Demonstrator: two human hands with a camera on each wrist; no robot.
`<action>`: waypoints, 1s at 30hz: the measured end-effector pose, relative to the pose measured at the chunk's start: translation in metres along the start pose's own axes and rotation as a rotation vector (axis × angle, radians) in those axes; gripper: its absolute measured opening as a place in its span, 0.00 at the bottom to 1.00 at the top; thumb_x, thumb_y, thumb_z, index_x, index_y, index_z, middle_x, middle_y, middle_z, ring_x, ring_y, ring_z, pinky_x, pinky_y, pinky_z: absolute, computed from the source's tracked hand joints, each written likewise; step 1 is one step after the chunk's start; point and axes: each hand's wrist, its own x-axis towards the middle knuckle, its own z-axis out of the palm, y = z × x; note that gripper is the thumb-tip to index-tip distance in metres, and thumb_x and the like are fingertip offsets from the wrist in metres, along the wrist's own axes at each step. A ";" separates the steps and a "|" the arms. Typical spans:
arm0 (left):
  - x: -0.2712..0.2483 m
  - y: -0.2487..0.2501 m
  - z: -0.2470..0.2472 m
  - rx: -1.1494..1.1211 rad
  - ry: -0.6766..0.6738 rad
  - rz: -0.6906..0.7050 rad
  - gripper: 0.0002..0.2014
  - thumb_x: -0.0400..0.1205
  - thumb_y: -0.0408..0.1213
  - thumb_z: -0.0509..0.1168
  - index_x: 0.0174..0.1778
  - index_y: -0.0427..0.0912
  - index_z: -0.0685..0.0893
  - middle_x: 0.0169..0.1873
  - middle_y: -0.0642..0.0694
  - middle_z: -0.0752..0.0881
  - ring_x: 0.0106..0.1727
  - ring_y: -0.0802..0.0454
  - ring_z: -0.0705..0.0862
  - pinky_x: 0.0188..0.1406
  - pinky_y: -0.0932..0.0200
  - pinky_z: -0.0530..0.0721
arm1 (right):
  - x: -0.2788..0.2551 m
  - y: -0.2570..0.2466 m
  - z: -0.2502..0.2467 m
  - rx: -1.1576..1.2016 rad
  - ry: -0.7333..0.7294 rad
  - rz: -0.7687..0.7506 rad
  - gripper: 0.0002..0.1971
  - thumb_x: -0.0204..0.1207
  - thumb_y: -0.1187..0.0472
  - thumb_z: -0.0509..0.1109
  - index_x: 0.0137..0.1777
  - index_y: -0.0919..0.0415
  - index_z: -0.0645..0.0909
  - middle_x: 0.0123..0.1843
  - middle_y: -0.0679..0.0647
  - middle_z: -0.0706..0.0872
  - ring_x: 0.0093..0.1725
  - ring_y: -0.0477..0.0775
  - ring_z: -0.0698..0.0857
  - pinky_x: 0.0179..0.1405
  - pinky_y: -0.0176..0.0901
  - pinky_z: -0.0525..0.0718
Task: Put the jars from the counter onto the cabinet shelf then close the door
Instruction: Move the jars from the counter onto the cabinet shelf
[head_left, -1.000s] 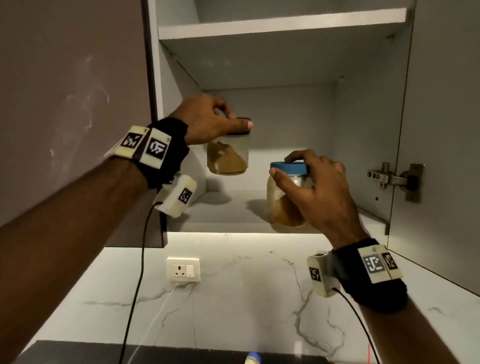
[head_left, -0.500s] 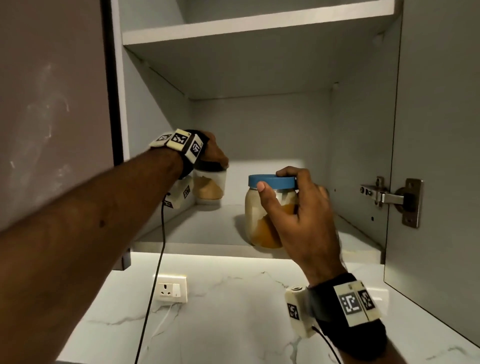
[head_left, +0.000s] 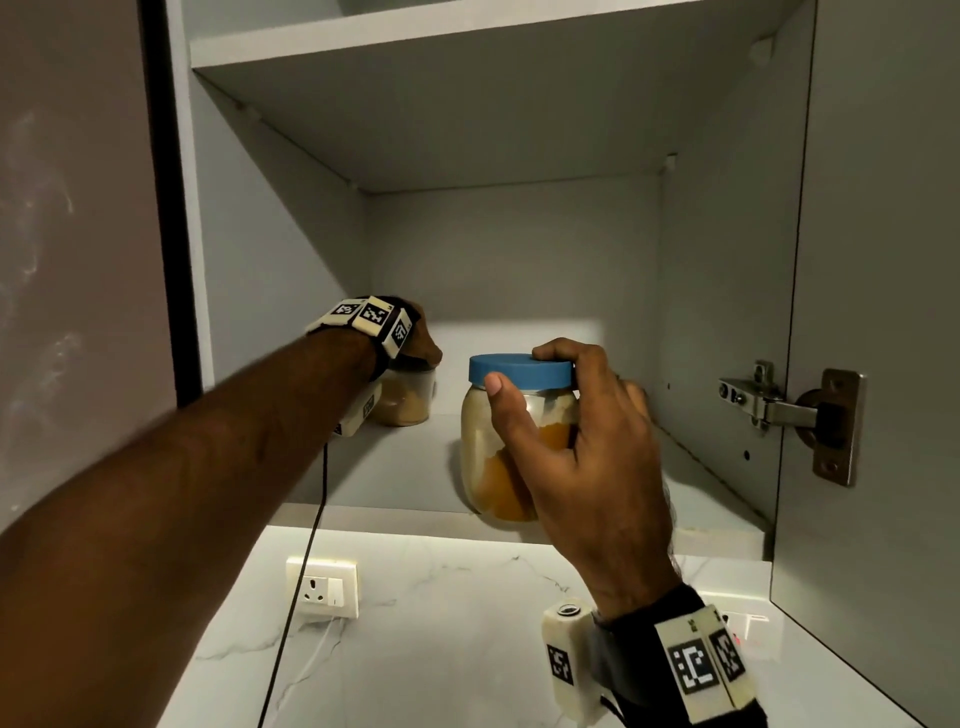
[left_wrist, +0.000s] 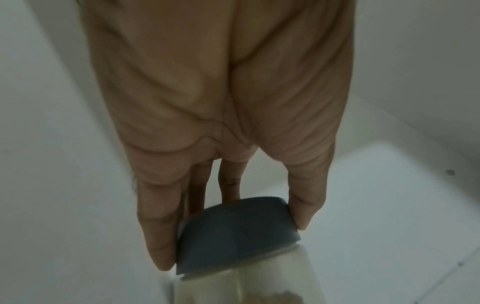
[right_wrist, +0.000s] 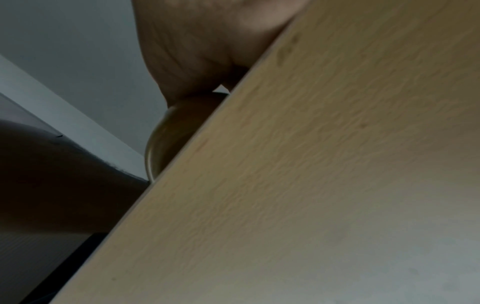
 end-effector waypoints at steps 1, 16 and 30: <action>0.003 -0.001 0.004 0.022 0.030 0.012 0.27 0.75 0.64 0.67 0.55 0.44 0.87 0.47 0.43 0.89 0.51 0.40 0.88 0.60 0.51 0.86 | 0.000 0.001 0.001 0.000 0.003 0.000 0.32 0.75 0.19 0.59 0.72 0.36 0.74 0.55 0.31 0.79 0.57 0.45 0.80 0.47 0.49 0.91; 0.004 -0.017 0.020 -0.003 0.070 0.078 0.23 0.83 0.56 0.68 0.62 0.39 0.84 0.62 0.37 0.87 0.59 0.36 0.86 0.63 0.45 0.85 | -0.001 -0.001 0.000 0.002 0.030 0.033 0.32 0.75 0.20 0.60 0.71 0.38 0.76 0.55 0.35 0.82 0.56 0.46 0.81 0.46 0.49 0.90; -0.236 -0.031 -0.044 -0.635 0.381 0.475 0.24 0.81 0.69 0.62 0.61 0.57 0.89 0.59 0.64 0.87 0.57 0.64 0.85 0.58 0.59 0.83 | -0.001 0.000 -0.002 0.076 0.024 0.108 0.31 0.75 0.20 0.61 0.70 0.38 0.75 0.59 0.42 0.84 0.59 0.50 0.85 0.49 0.56 0.93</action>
